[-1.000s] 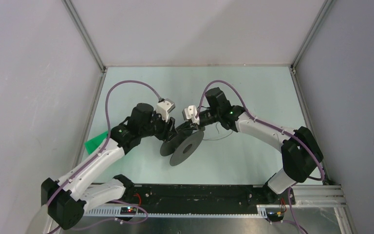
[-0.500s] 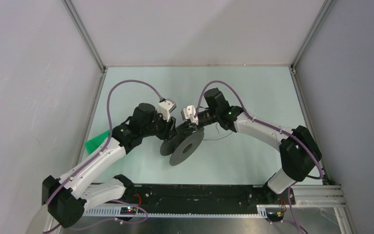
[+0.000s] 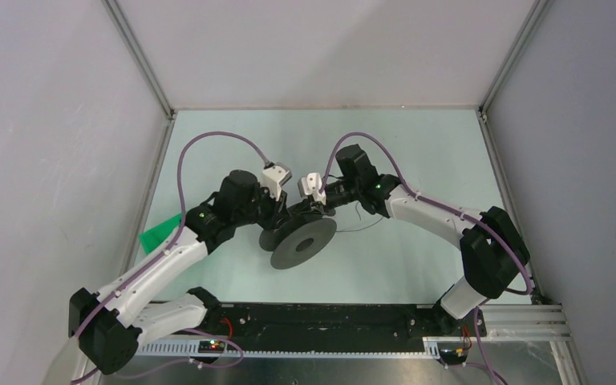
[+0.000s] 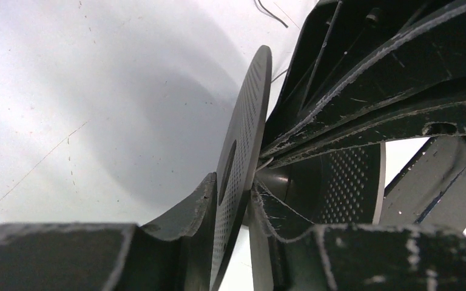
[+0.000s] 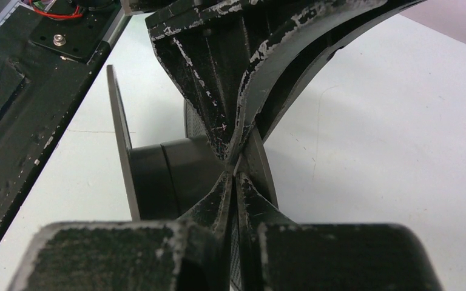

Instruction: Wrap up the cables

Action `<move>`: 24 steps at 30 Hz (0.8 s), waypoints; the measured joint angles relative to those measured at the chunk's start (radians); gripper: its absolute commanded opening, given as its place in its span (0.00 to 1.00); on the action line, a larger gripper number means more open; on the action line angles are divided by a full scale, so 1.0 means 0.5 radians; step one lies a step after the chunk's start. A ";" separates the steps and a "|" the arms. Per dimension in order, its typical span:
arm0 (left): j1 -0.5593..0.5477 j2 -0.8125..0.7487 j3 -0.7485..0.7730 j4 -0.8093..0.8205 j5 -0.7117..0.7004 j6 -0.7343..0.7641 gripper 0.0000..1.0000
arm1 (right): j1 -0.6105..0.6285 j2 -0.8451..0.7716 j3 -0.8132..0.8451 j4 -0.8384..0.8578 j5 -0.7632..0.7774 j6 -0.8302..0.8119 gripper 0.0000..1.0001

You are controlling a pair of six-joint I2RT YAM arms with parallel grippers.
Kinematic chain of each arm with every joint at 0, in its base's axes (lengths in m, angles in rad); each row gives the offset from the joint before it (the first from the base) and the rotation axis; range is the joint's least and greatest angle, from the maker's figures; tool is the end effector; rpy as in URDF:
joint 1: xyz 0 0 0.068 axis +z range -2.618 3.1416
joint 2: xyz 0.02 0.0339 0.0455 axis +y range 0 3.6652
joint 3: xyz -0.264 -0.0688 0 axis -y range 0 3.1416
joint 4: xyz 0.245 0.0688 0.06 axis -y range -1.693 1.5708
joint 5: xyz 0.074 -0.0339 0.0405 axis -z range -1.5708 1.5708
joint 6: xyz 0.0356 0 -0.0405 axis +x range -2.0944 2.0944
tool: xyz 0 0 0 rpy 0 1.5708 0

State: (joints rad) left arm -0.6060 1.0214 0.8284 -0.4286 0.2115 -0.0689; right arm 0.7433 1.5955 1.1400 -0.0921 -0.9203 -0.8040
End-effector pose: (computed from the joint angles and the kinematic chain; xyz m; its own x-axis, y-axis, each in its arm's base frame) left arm 0.1787 -0.1329 0.2872 -0.5255 0.2823 -0.8026 0.6626 0.7276 -0.1779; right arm 0.2418 0.2608 0.2738 0.3894 -0.2344 -0.8907 -0.9074 -0.2634 -0.3274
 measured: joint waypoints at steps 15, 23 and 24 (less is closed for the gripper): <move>-0.053 -0.031 -0.064 0.000 -0.070 0.086 0.29 | 0.002 -0.002 0.000 -0.020 -0.034 0.014 0.19; -0.072 -0.038 -0.064 -0.005 -0.105 0.127 0.01 | -0.037 -0.097 0.000 -0.010 -0.072 0.098 0.20; -0.072 -0.040 -0.064 -0.009 -0.111 0.133 0.00 | -0.044 -0.118 0.000 -0.007 -0.078 0.124 0.20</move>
State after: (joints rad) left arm -0.6418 1.0012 0.7963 -0.4332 0.1562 -0.0025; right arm 0.7212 1.5364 1.1400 -0.0956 -0.9592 -0.7422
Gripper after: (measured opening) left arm 0.041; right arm 0.194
